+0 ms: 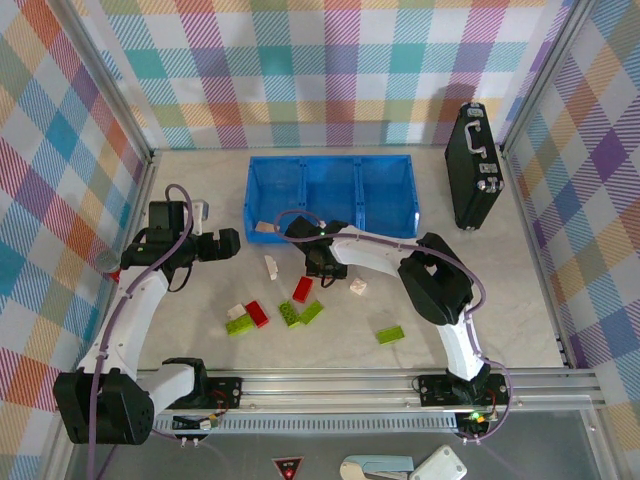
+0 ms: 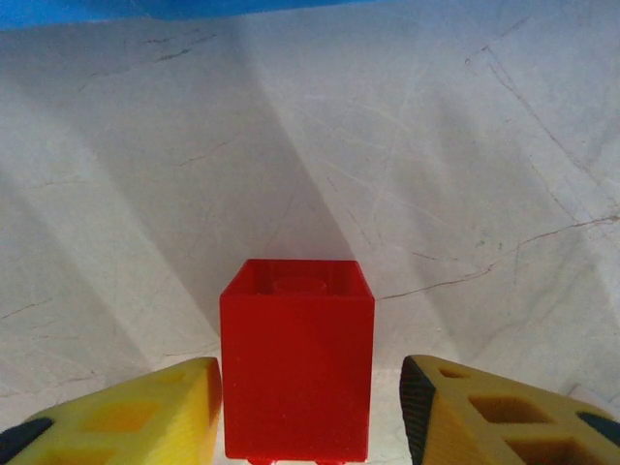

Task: Sort the legos into containers by color
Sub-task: Pick up the lego from the center of the table.

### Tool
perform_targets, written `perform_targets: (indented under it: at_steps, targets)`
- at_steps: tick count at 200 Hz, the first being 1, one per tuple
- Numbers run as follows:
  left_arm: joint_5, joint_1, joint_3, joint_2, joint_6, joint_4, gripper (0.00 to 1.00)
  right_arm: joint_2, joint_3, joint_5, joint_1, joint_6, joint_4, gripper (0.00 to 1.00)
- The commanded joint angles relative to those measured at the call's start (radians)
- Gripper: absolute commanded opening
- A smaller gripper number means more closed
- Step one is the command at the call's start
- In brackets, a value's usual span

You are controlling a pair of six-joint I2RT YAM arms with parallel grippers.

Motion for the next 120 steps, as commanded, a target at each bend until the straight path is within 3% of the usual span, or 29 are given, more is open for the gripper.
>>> perform_targets:
  at_steps: [1, 120]
  targets:
    - [0.016, 0.014, 0.015, -0.004, 0.009, 0.000, 1.00, 0.025, 0.011, -0.001, -0.004, 0.018, 0.000, 0.50]
    - [0.024, 0.017, 0.012, -0.010, 0.007, 0.001, 1.00, 0.074, 0.036, 0.014, -0.004, 0.018, -0.004, 0.46]
